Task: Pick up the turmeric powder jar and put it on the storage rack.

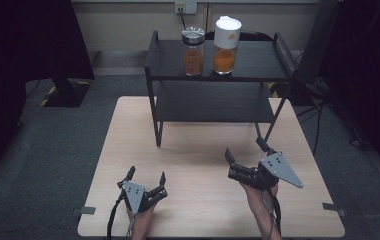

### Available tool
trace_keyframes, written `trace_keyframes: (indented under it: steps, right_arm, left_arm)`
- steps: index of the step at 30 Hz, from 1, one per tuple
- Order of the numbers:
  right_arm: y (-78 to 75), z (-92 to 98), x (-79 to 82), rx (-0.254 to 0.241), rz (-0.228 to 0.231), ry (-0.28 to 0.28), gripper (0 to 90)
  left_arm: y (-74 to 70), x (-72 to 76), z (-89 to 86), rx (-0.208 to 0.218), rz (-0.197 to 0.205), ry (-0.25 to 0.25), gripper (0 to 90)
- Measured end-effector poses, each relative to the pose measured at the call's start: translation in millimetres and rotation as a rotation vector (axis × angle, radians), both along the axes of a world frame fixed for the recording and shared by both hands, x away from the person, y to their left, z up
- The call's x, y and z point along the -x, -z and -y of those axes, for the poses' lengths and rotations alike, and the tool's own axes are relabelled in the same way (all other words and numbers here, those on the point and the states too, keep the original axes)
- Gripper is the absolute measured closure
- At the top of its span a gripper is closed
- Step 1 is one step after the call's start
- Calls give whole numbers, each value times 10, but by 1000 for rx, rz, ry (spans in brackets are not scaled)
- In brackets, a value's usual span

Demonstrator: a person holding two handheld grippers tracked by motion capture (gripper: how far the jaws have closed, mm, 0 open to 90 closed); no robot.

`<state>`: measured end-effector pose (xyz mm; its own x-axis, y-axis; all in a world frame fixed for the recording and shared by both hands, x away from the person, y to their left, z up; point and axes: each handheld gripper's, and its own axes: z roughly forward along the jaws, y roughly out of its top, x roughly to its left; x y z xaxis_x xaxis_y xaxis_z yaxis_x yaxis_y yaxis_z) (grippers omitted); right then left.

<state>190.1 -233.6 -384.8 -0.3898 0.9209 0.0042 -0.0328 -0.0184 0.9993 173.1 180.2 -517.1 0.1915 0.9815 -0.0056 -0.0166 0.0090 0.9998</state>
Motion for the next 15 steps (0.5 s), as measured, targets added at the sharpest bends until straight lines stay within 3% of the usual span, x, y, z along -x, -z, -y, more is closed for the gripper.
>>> trace_keyframes:
  steps: [15]
  right_arm:
    - [450, 52, 69, 1, -84, 39, 0]
  left_arm:
    - [1, 1, 3, 1, 1, -1, 1]
